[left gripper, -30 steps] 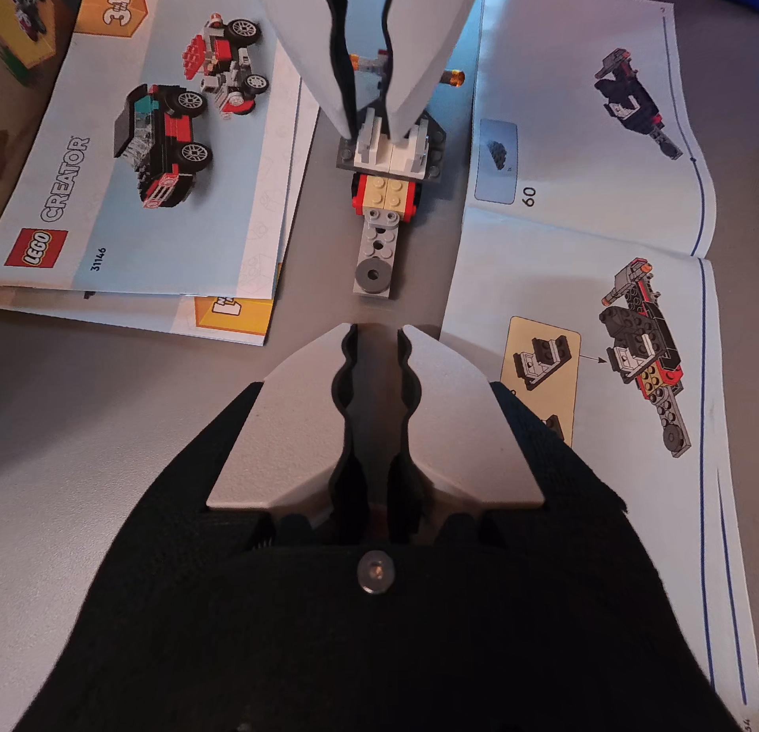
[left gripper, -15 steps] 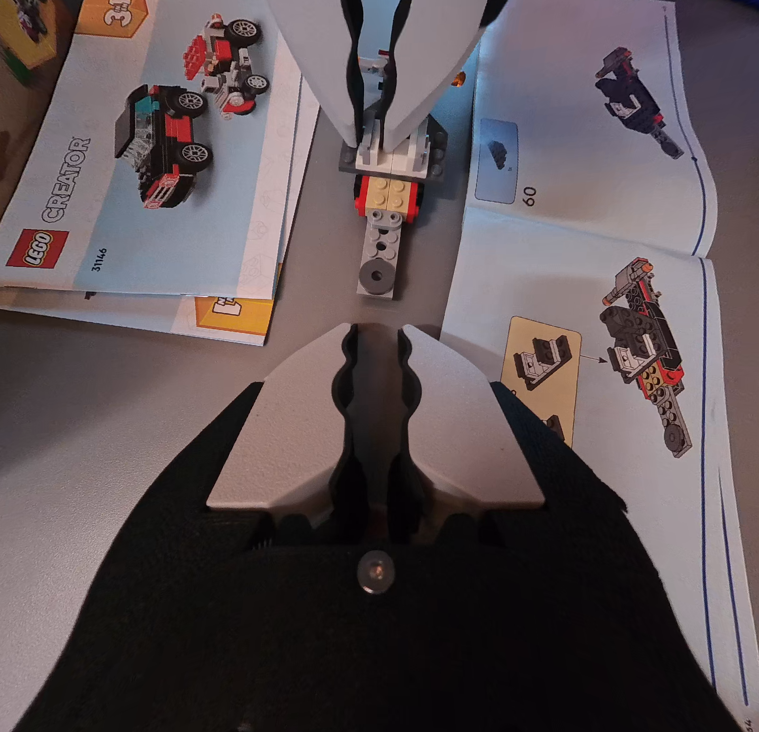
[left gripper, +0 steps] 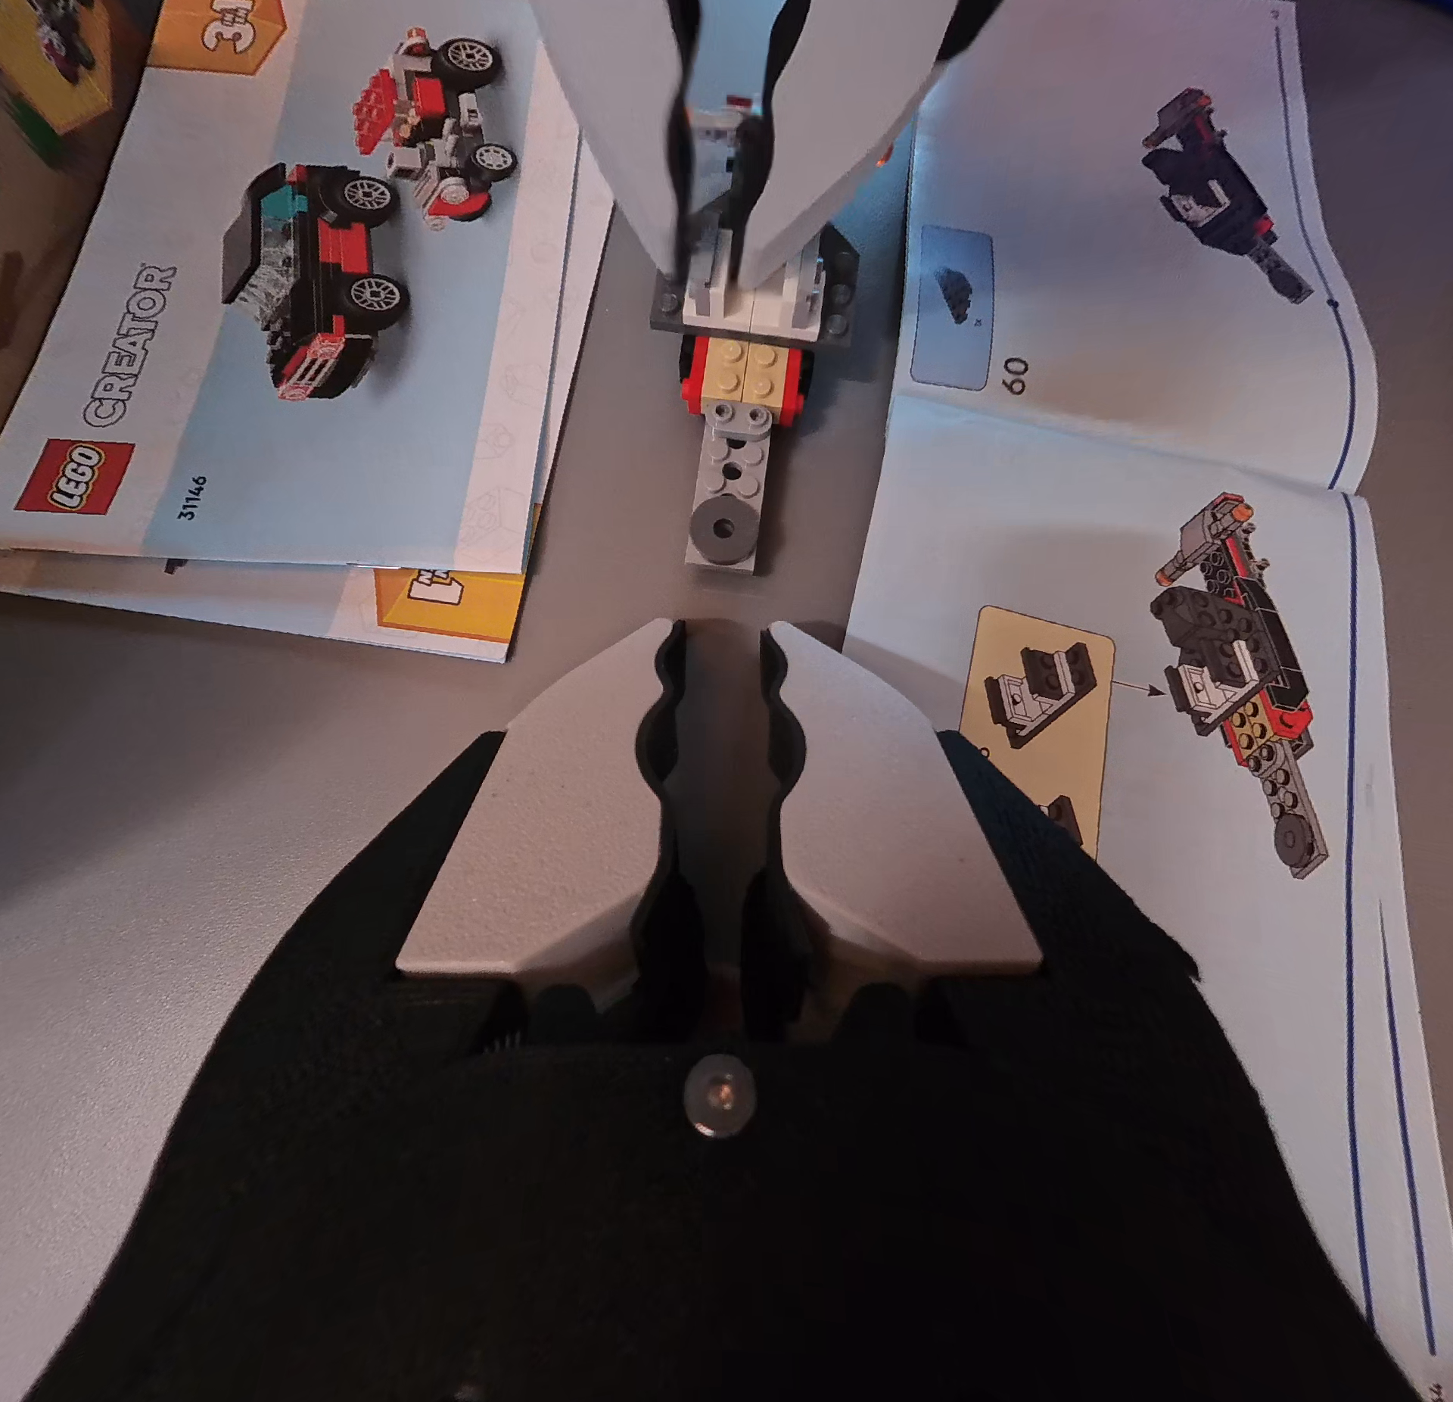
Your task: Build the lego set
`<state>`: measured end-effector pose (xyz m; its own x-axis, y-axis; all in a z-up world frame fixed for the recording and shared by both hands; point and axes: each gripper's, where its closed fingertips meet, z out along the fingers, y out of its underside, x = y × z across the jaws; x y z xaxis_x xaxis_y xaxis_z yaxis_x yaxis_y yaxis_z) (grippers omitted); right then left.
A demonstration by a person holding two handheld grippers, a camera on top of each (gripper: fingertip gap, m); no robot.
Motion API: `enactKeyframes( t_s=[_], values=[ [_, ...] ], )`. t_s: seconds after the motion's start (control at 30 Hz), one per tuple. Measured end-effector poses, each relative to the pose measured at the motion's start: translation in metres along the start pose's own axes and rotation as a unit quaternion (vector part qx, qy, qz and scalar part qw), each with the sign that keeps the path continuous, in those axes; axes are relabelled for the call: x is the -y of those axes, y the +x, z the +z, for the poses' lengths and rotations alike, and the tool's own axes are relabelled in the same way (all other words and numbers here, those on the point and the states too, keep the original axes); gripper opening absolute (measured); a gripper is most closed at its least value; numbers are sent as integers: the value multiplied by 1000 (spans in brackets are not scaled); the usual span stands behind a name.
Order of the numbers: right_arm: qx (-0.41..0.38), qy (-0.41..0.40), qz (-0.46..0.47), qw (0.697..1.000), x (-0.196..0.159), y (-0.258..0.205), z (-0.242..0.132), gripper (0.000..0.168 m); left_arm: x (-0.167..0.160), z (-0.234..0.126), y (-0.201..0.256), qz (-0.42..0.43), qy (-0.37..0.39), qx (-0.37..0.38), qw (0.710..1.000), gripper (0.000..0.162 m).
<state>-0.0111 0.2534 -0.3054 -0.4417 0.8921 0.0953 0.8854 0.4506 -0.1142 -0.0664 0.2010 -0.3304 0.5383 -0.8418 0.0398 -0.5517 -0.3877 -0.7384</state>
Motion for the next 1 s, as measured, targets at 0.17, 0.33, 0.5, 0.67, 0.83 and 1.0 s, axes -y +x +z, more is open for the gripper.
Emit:
enactKeyframes(
  t_s=[0.17, 0.33, 0.5, 0.67, 0.83, 1.0],
  values=[
    [9, 76, 26, 997, 8, 5, -38, 18, 0, 0, 0, 0, 0, 0, 1000, 19],
    [49, 45, -8, 998, 9, -22, -19, 20, 0, 0, 0, -1, 0, -1, 1000, 19],
    [51, 31, 2, 998, 3, -22, -2, 12, 0, 0, 0, -1, 0, -1, 1000, 19],
    [58, 26, 10, 998, 0, -20, -5, 13, 0, 0, 0, -4, 0, -4, 1000, 19],
    [54, 14, 1, 998, -2, -20, -2, 8, 0, 0, 0, -2, 0, -2, 1000, 19],
    [55, -14, 2, 998, -2, -20, -2, 8, 0, 0, 0, -2, 0, -1, 1000, 19]
  ],
)
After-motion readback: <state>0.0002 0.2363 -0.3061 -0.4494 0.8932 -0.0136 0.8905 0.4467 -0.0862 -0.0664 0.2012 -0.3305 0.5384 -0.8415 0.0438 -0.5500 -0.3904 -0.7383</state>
